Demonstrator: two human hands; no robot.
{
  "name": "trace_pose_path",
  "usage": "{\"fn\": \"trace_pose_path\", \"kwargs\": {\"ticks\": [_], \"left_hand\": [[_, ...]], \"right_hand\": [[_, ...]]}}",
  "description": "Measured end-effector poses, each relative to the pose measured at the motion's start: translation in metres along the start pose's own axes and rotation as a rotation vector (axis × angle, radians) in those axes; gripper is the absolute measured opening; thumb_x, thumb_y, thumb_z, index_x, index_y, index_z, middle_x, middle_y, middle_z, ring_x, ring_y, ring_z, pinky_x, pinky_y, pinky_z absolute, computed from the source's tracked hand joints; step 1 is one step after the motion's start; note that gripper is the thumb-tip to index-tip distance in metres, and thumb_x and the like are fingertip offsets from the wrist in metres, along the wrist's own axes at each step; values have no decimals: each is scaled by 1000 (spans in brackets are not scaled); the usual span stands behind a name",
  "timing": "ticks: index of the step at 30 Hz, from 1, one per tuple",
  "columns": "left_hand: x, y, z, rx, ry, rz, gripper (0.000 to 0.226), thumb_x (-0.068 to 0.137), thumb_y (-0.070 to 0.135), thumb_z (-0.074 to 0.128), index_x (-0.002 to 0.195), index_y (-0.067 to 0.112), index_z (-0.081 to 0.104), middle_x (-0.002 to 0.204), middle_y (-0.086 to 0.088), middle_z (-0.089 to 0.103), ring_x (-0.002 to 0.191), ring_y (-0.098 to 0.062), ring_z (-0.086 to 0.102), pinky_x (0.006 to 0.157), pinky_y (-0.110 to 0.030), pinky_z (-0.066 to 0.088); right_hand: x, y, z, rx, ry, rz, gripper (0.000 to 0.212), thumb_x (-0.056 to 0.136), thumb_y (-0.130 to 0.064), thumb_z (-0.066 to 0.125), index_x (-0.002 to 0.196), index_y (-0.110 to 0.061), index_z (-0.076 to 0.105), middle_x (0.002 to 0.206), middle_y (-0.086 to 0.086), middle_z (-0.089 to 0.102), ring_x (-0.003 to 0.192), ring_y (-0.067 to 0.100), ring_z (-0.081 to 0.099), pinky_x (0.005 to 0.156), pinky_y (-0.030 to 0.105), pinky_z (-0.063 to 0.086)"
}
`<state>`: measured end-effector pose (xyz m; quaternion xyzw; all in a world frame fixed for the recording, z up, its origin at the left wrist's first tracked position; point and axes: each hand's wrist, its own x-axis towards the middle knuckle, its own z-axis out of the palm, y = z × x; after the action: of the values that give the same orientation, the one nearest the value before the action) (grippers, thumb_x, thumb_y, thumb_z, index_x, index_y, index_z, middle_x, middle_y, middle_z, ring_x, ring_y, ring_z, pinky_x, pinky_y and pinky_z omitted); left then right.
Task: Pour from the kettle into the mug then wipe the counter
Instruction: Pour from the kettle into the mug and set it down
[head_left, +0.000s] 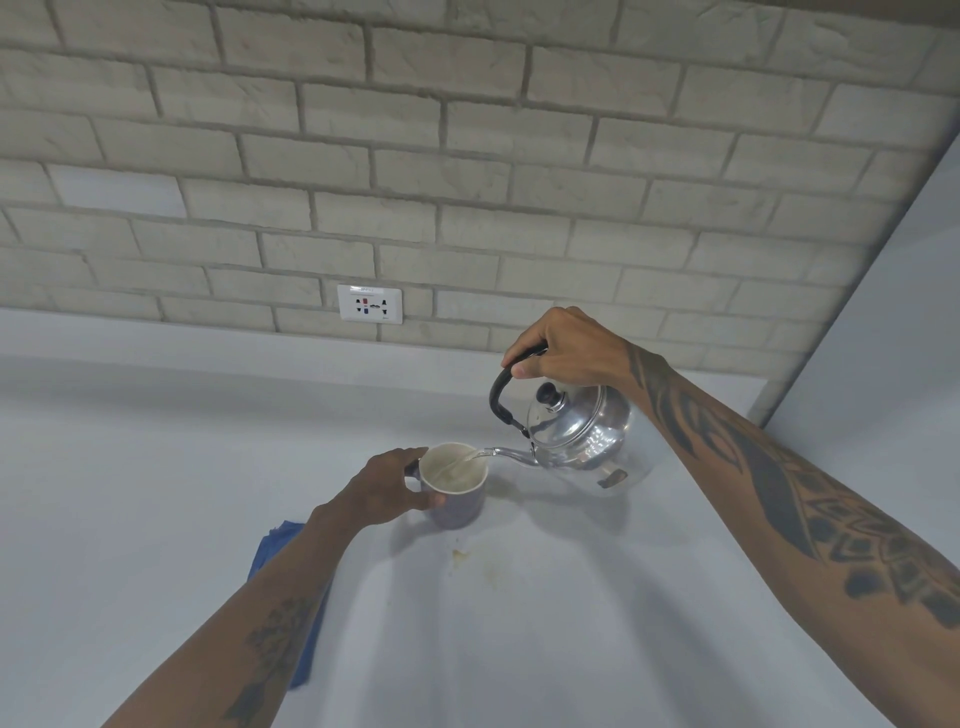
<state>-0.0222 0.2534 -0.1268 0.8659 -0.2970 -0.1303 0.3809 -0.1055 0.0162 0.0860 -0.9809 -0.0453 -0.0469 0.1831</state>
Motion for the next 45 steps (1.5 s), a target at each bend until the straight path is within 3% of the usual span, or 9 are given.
{"fn": "trace_pose_path", "kwargs": {"ticks": [12,35,41,45], "left_hand": [[1,0,0,-28,-3,-18,58,65,37,82,119,38,61,106,14,66,102,0,60,86,-22,44],[-1,5,-2,-16,-10,-15,54,66,36,82,115,42,61,107,13,67,103,-2,60,91,-28,48],[-5,10,-4,-7,-16,-29,51,68,34,83,111,46,58,107,15,66,99,8,57,85,-21,44],[-6,11,-4,-3,-12,-42,53,67,32,83,111,47,58,107,16,66,98,10,57,81,-16,42]], "right_hand": [[2,-3,-2,-27,-7,7,16,80,-28,73,95,-29,79,91,-3,77,95,15,68,91,41,53],[5,-11,-7,-74,-15,-14,16,80,-30,73,95,-29,79,90,-7,76,93,11,66,88,35,54],[5,-16,-8,-84,-11,-23,17,81,-28,72,96,-28,79,90,-5,76,91,12,66,83,31,54],[4,-10,-6,-44,-7,-6,16,80,-28,73,96,-28,79,91,-7,77,93,11,67,87,30,53]]}}
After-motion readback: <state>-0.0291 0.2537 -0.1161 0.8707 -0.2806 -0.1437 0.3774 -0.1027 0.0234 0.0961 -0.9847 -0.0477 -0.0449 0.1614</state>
